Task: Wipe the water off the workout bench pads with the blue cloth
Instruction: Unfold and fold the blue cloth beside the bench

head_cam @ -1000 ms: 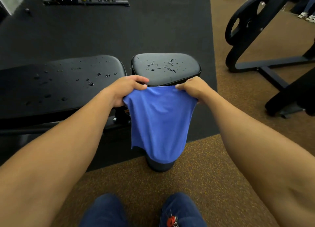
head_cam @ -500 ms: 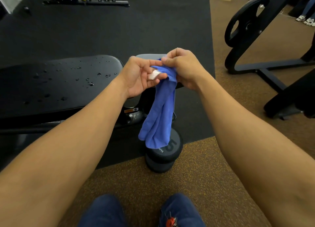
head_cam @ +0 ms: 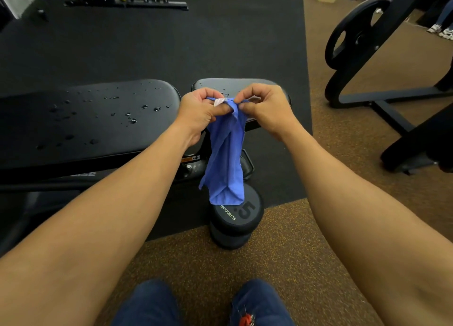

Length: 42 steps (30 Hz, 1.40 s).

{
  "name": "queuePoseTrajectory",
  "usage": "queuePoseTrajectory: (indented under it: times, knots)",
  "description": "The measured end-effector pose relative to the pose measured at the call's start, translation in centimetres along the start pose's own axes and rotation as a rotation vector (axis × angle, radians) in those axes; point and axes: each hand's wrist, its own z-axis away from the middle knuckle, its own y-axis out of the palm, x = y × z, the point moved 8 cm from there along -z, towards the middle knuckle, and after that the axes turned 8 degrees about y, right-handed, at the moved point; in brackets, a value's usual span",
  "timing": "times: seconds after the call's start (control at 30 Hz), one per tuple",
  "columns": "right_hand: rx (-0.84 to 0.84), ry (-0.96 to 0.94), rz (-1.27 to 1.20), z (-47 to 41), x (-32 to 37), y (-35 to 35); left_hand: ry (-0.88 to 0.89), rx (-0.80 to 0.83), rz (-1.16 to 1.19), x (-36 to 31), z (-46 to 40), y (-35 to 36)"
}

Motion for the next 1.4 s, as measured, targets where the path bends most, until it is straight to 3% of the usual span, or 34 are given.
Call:
queuePoseTrajectory:
  times: [0.17, 0.33, 0.47, 0.63, 0.7, 1.03, 1.4]
  knots:
    - [0.007, 0.004, 0.108, 0.4, -0.3, 0.3, -0.001, -0.121, -0.013, 0.4, -0.3, -0.1]
    - [-0.189, -0.062, 0.280, -0.1, 0.1, -0.2, 0.013, -0.089, -0.121, 0.8, -0.4, 0.4]
    - [-0.242, -0.056, 0.307, -0.5, 0.2, -1.0, 0.063, -0.021, -0.282, 1.3, -1.1, -0.2]
    - [-0.250, -0.026, 0.320, -0.8, 0.2, -2.2, 0.068, 0.147, -0.940, 2.7, -1.5, -2.0]
    - [-0.239, -0.009, 0.329, -0.9, 0.0, -2.9, 0.068, 0.138, -1.041, 3.0, -1.8, -3.3]
    - [-0.247, -0.011, 0.566, -2.2, 0.2, -4.2, 0.395, -0.036, -0.755, -3.0, -2.9, -4.4]
    - [-0.399, -0.012, 0.546, -3.5, 1.9, -6.3, 0.588, -0.116, -0.763, -7.2, -2.9, -3.6]
